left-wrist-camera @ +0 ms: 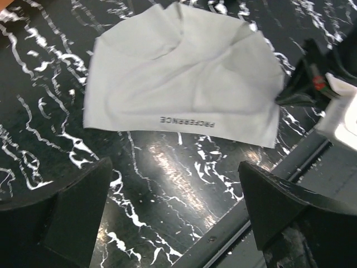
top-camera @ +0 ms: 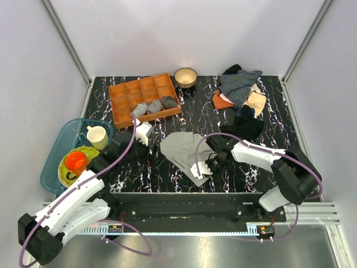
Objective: Roll the underwear
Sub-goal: Flatten out the underwear at the center of the board.
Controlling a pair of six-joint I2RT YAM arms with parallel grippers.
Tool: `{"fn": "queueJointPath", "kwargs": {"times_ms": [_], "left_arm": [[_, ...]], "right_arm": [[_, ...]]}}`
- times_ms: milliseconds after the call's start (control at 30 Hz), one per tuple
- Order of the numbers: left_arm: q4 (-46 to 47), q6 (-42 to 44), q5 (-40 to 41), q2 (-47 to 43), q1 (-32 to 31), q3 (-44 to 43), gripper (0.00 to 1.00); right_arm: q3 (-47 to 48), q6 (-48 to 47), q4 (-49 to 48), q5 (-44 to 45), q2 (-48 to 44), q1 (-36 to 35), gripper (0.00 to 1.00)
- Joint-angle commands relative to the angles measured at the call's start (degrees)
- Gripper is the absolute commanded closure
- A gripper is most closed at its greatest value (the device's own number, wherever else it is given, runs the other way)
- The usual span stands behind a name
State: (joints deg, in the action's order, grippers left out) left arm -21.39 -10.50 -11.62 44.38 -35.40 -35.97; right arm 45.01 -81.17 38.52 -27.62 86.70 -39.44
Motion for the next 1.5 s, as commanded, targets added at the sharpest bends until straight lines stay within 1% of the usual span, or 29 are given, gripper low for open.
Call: {"fn": "queueJointPath", "kwargs": {"times_ms": [0, 67, 167, 233, 333, 367, 400, 500, 533, 600, 633, 667, 700, 733, 800, 833, 867, 933, 1000, 1100, 1200, 1333, 1433, 1467], "left_arm": [[1.5, -2.2, -0.6, 1.8, 4.7, -2.0, 0.01], [2.1, -2.2, -0.8, 2.4, 6.5, -2.3, 0.01], [2.7, -1.8, -1.3, 5.9, 8.1, -3.8, 0.01], [2.8, -2.2, -1.4, 11.1, 9.6, -5.0, 0.01], [3.9, -3.0, -4.4, 19.3, 12.4, -7.6, 0.01], [4.7, -3.0, -6.4, 21.3, 12.8, -9.0, 0.03], [4.6, -2.9, -6.7, 24.9, 13.2, -9.9, 0.04], [3.8, -2.3, -7.6, 30.6, 13.9, -11.9, 0.09], [3.5, -2.2, -7.7, 31.5, 14.2, -12.1, 0.13], [2.9, -1.9, -7.4, 34.0, 14.5, -11.9, 0.16], [2.7, -1.8, -7.1, 34.8, 14.5, -11.8, 0.17], [2.6, -1.8, -7.6, 35.6, 14.5, -11.9, 0.2], [2.7, -1.7, -7.9, 37.4, 14.5, -12.3, 0.22], [2.6, -1.6, -8.1, 38.6, 14.5, -12.6, 0.23], [2.1, -1.3, -9.0, 42.2, 14.5, -13.5, 0.3], [2.0, -1.3, -9.8, 43.5, 14.5, -14.5, 0.33], [1.7, -1.1, -11.5, 44.8, 14.5, -14.9, 0.38], [1.4, -1.2, -12.7, 48.0, 14.4, -15.6, 0.44], [1.4, -1.5, -12.9, 49.4, 14.3, -15.5, 0.49], [1.4, -2.0, -11.9, 49.7, 13.8, -14.9, 0.52], [1.5, -2.6, -11.1, 50.1, 12.9, -13.8, 0.55], [1.6, -2.5, -10.3, 50.9, 11.3, -13.5, 0.67], [1.3, -2.5, -8.3, 51.4, 11.2, -14.9, 0.66], [1.2, -2.5, -7.0, 51.8, 11.2, -15.4, 0.56]], "right_arm": [[-0.3, 0.0, 2.5, 2.2, 0.1, -0.4, 1.0], [-0.4, -0.2, 4.3, 1.6, -1.3, -0.5, 1.0], [-0.5, -0.7, 8.5, -0.9, -3.9, -0.5, 1.0], [-1.0, -0.6, 10.8, -2.3, -5.9, -0.6, 1.0], [-1.7, 0.6, 11.8, -3.3, -7.4, -0.8, 1.0], [-1.7, 1.3, 11.4, -3.5, -7.7, -0.8, 0.93], [-1.3, 2.2, 11.0, -4.1, -7.9, -0.9, 0.84], [2.2, 6.9, 11.3, -6.9, -9.0, -0.7, 0.68], [3.5, 8.9, 11.3, -7.7, -9.6, -0.5, 0.66], [7.1, 10.1, 11.2, -10.5, -10.0, 0.7, 0.6], [8.3, 10.9, 11.0, -11.6, -9.8, 1.3, 0.59], [9.5, 11.6, 10.6, -12.8, -9.4, 1.9, 0.57], [11.4, 12.2, 10.2, -16.0, -8.8, 3.4, 0.55], [12.1, 13.0, 9.7, -17.5, -7.4, 4.1, 0.54], [13.1, 14.5, 8.3, -20.5, -6.0, 5.1, 0.52], [13.3, 14.9, 8.4, -20.6, -4.9, 5.2, 0.52], [13.3, 15.2, 8.3, -20.1, -4.6, 5.3, 0.52], [13.2, 17.6, 6.7, -18.7, -4.5, 6.2, 0.52], [14.6, 19.5, 5.2, -19.3, -4.3, 7.7, 0.52], [18.3, 22.2, 5.2, -21.9, -1.8, 10.9, 0.51], [20.6, 24.2, 4.7, -23.9, 0.6, 11.8, 0.51], [19.4, 25.0, 3.6, -24.4, 0.1, 11.8, 0.51], [18.6, 25.5, 3.1, -24.7, -0.6, 12.4, 0.51], [18.5, 25.7, 3.1, -24.9, -0.6, 12.5, 0.51]]}}
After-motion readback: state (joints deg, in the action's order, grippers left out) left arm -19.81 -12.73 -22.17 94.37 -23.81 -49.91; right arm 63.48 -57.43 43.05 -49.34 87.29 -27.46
